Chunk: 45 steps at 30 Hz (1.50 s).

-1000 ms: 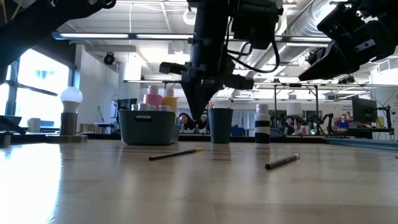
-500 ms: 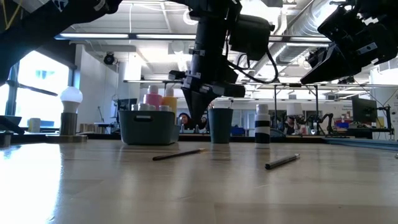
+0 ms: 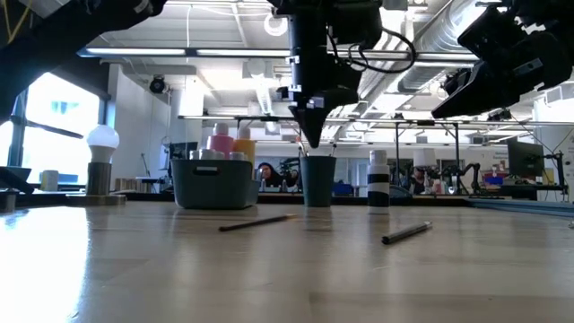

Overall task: Pick & Place Paint Supplies
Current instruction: Put the gold paint brush into the green cup

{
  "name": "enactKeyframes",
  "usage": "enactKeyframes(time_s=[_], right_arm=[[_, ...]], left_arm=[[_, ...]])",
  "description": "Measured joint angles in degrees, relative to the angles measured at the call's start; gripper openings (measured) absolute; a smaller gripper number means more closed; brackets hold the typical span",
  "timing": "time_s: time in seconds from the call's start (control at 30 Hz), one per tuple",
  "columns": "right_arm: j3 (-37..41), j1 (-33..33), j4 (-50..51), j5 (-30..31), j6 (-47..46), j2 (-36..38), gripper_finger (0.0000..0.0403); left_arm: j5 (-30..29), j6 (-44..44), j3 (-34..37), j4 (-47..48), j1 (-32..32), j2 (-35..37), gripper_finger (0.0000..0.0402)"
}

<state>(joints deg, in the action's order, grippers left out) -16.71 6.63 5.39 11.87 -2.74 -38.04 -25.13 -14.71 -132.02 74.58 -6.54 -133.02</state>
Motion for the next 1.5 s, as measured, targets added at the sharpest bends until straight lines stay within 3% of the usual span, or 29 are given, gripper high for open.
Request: enactKeyframes(time_s=[0.17, 0.43, 0.93, 1.27, 1.5], right_arm=[[0.0, 0.0, 0.6, 0.0, -0.4, 0.0, 0.0002], [0.0, 0.0, 0.3, 0.1, -0.5, 0.0, 0.0002], [0.0, 0.0, 2.7, 0.0, -2.2, 0.0, 0.0002], [0.0, 0.0, 2.8, 0.1, -4.9, 0.0, 0.0002], [0.0, 0.0, 3.0, 0.2, -5.1, 0.0, 0.0002]], left_arm=[[-4.1, 7.0, -0.7, 0.4, -0.4, -0.1, 0.0000], [-7.0, 8.7, -0.1, 0.7, -0.8, -0.1, 0.0000], [-3.5, 7.4, 10.7, -4.5, -0.8, -0.2, 0.0000], [-4.0, 12.1, 11.7, -4.2, -1.6, -0.2, 0.0000], [-0.7, 12.9, 11.8, 0.1, -4.2, -0.2, 0.0000]])
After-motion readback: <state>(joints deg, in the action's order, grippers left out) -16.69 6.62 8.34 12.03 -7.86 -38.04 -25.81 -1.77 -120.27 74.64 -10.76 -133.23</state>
